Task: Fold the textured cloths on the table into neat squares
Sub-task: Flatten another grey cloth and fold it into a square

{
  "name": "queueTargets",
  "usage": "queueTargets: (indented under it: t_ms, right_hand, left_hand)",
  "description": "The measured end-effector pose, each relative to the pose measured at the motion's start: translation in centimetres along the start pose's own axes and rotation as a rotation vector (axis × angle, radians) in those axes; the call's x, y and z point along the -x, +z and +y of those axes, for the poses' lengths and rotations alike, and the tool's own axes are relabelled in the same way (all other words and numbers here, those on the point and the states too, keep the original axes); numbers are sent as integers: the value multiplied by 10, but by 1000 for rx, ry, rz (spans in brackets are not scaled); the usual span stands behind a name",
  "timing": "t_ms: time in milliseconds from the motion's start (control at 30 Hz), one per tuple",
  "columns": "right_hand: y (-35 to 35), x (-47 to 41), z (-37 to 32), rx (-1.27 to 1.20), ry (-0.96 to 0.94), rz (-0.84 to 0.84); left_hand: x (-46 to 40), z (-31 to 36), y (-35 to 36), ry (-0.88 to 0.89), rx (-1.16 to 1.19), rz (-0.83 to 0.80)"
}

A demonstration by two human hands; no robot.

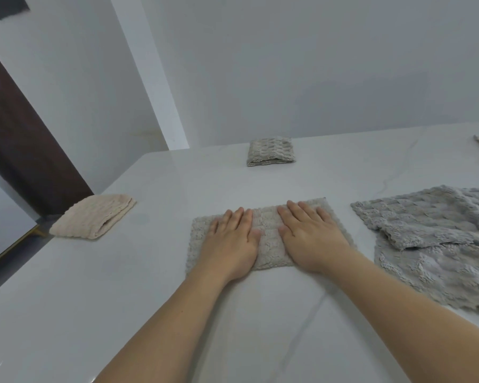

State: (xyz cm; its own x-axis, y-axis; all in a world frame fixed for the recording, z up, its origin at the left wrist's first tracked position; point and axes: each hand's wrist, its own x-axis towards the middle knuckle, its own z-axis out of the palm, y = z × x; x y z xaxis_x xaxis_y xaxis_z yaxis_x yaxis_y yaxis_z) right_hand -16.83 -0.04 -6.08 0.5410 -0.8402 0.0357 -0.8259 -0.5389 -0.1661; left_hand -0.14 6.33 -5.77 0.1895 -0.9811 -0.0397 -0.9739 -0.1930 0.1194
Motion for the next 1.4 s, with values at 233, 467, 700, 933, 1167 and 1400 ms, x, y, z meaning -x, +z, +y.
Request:
queueTargets:
  t_ms: [233, 467, 700, 933, 1167, 1400]
  right_hand:
    - [-6, 2, 30, -51, 152, -47]
    - [-28, -25, 17, -3, 156, -90]
    - [-8, -45, 17, -101, 133, 140]
    - [-18, -88, 34, -95, -204, 52]
    - [-43, -101, -2, 429, -187, 174]
    - [-6, -33, -39, 84, -111, 97]
  left_hand:
    - [16, -64, -11, -165, 74, -58]
    - [-13, -51, -39, -107, 75, -21]
    - [-39, -50, -40, -3, 188, 34]
    - [-29, -61, -36, 65, 511, 46]
    - [-18, -56, -35, 85, 644, 75]
    - [-2, -55, -37, -44, 320, 103]
